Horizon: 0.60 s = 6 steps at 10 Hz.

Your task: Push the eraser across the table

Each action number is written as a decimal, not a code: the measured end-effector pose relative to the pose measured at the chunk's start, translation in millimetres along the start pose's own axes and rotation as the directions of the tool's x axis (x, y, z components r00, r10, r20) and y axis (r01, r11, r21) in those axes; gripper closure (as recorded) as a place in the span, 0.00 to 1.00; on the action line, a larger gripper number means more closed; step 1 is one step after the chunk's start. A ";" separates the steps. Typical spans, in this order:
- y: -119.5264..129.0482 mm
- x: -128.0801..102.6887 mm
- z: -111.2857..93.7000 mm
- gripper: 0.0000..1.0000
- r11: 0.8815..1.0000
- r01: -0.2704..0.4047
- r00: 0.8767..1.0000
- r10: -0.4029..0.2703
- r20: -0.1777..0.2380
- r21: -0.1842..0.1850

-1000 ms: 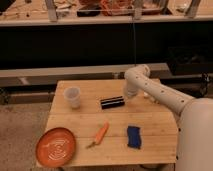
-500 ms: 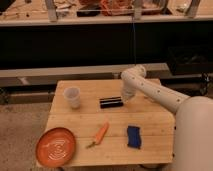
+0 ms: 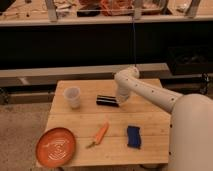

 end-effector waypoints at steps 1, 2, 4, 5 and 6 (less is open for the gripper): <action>0.3 -7.8 0.5 0.98 1.000 0.020 1.000 -0.020 -0.001 -0.006; -2.5 -21.5 1.5 0.98 0.999 0.040 0.999 -0.040 0.000 -0.011; -6.1 -38.4 2.8 0.98 0.997 0.068 0.998 -0.068 0.001 -0.023; -3.9 -41.0 3.4 0.98 0.996 0.083 0.997 -0.083 0.002 -0.028; -1.8 -43.4 3.8 0.98 0.995 0.096 0.995 -0.096 0.001 -0.032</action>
